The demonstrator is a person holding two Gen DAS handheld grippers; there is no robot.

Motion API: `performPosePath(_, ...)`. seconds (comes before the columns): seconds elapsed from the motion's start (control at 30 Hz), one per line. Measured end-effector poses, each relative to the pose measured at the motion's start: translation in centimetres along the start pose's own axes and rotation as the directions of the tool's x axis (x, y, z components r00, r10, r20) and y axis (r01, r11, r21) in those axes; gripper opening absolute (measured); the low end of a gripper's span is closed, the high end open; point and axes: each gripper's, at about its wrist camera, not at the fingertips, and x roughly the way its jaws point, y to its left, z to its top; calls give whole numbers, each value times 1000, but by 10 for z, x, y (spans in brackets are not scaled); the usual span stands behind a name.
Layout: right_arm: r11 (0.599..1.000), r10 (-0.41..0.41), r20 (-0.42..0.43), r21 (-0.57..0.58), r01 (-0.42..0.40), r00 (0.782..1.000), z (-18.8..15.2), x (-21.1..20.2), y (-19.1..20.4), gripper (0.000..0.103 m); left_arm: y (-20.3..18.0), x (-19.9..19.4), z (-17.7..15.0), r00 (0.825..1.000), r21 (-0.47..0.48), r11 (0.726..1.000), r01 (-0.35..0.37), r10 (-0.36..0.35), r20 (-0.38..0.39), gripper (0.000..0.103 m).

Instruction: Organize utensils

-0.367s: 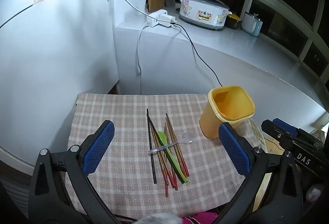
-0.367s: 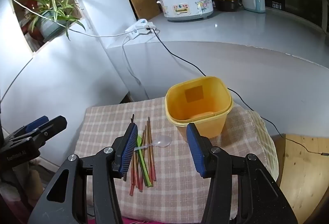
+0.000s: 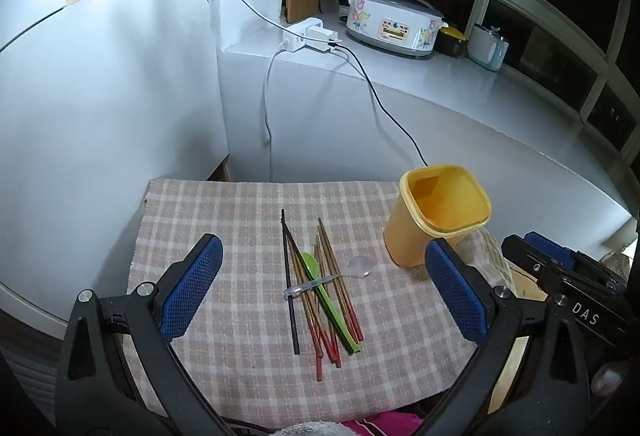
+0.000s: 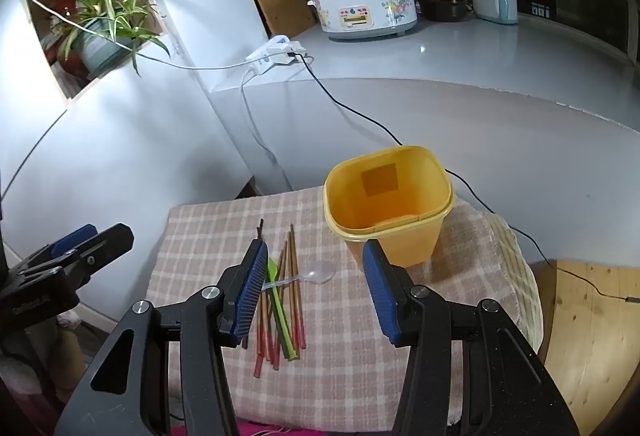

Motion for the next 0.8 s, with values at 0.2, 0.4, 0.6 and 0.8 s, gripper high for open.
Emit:
performPosePath(0.2,1000,-3,-20,10,3,1000,5,9,2,48,-6,-2,2,1000,2,1000,-2,2,-2,103)
performPosePath(0.4,1000,-3,-28,21,4,1000,6,11,3,48,-6,-1,2,1000,1,1000,-1,1,-3,103)
performPosePath(0.6,1000,0,-32,25,1,999,5,12,2,48,-7,-2,1,1000,1,1000,1,-1,-3,103)
performPosePath(0.8,1000,3,-40,27,-2,999,6,14,2,48,-6,-1,1,1000,-3,1000,2,-2,-3,103)
